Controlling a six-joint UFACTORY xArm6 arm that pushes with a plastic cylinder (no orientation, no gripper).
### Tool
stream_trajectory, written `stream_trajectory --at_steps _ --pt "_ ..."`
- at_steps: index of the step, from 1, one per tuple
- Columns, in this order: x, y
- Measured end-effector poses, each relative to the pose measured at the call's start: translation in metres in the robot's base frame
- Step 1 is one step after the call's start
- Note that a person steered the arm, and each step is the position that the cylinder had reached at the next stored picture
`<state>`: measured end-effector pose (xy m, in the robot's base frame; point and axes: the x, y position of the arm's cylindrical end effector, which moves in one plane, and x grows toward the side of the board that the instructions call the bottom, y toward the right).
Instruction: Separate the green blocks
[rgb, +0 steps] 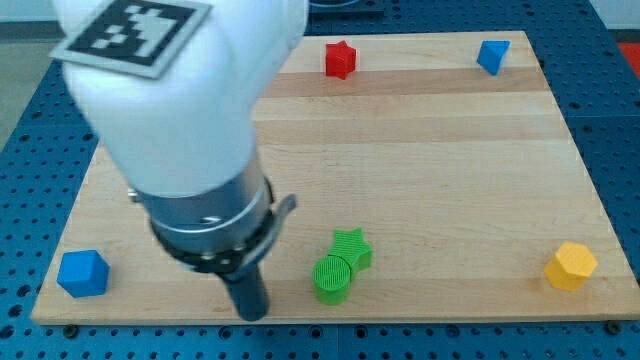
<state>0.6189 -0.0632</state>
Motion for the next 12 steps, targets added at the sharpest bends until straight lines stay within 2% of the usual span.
stream_trajectory --at_steps 1,3,4,6,7,9,11,12 --pt "0.0 0.032" --pt "0.0 0.04" --pt "-0.007 0.075" --pt "-0.009 0.074" --pt "-0.012 0.054" --pt "-0.099 0.055" --pt "-0.099 0.096" --pt "-0.119 0.097"
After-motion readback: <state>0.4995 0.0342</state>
